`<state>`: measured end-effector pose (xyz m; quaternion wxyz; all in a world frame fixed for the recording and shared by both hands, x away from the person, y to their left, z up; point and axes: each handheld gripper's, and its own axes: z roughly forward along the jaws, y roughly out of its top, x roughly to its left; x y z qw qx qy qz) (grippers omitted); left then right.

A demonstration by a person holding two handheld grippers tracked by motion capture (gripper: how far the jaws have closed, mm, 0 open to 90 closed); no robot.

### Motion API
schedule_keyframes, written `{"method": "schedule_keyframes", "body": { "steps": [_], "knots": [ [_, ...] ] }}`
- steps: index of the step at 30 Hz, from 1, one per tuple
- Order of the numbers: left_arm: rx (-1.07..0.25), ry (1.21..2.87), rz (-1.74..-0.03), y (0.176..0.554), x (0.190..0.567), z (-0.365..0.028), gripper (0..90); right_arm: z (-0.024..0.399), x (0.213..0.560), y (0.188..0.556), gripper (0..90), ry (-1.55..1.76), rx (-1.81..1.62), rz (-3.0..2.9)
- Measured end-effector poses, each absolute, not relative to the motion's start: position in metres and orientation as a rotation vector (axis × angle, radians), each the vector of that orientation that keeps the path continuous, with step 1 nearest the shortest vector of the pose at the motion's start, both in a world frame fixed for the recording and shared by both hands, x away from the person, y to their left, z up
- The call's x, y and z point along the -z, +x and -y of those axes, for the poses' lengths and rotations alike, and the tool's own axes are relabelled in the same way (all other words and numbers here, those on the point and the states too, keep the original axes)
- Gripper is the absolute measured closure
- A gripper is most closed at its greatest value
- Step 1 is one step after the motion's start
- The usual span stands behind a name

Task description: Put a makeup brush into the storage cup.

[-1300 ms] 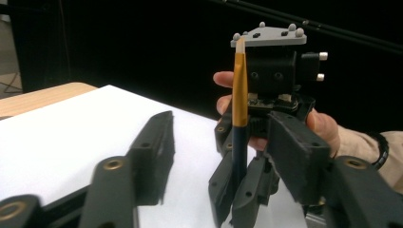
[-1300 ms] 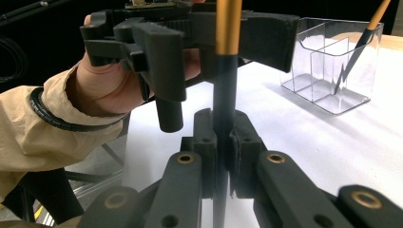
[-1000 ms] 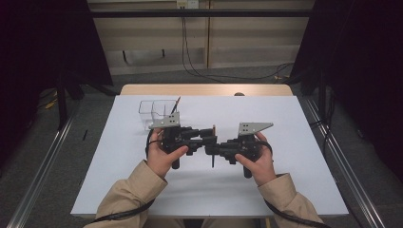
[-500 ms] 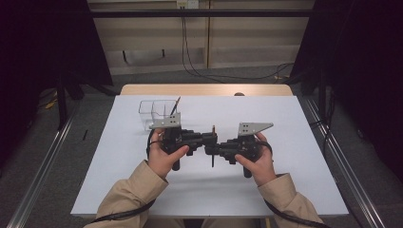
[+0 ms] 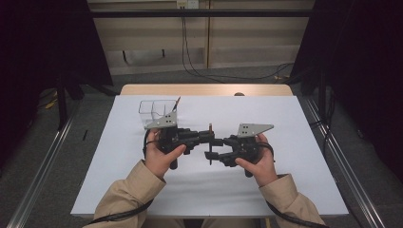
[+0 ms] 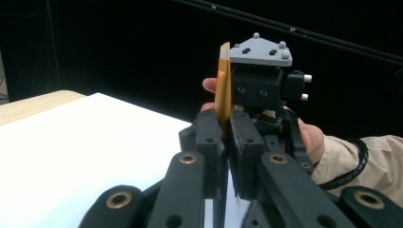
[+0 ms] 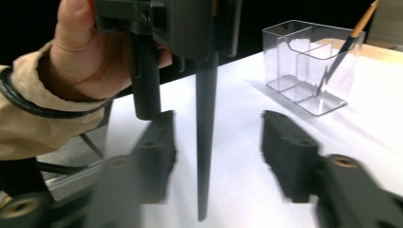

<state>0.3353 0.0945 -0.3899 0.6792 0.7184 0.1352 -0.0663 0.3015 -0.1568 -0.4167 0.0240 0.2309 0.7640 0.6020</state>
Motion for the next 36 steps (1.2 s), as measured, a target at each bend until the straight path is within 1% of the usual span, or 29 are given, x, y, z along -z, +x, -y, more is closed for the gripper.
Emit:
{"method": "schedule_keyframes", "body": {
  "steps": [4, 6, 14, 22, 36],
  "knots": [
    [0.135, 1.612, -0.301, 0.335, 0.389, -0.097, 83.8, 0.158, 0.416, 0.301, 27.1, 0.704, -1.842, -2.358],
    [0.129, 1.611, -0.303, 0.335, 0.389, -0.099, 83.8, 0.158, 0.416, 0.300, 22.7, 0.702, -1.830, -2.357],
    [0.113, 1.609, -0.305, 0.334, 0.389, -0.104, 83.8, 0.162, 0.417, 0.298, 13.4, 0.694, -1.787, -2.352],
    [0.098, 1.616, -0.312, 0.335, 0.389, -0.109, 83.8, 0.172, 0.418, 0.297, 8.7, 0.676, -1.797, -2.352],
    [0.084, 1.612, -0.312, 0.335, 0.390, -0.114, 83.8, 0.202, 0.420, 0.294, 8.3, 0.751, -1.749, -2.293]
  ]
}}
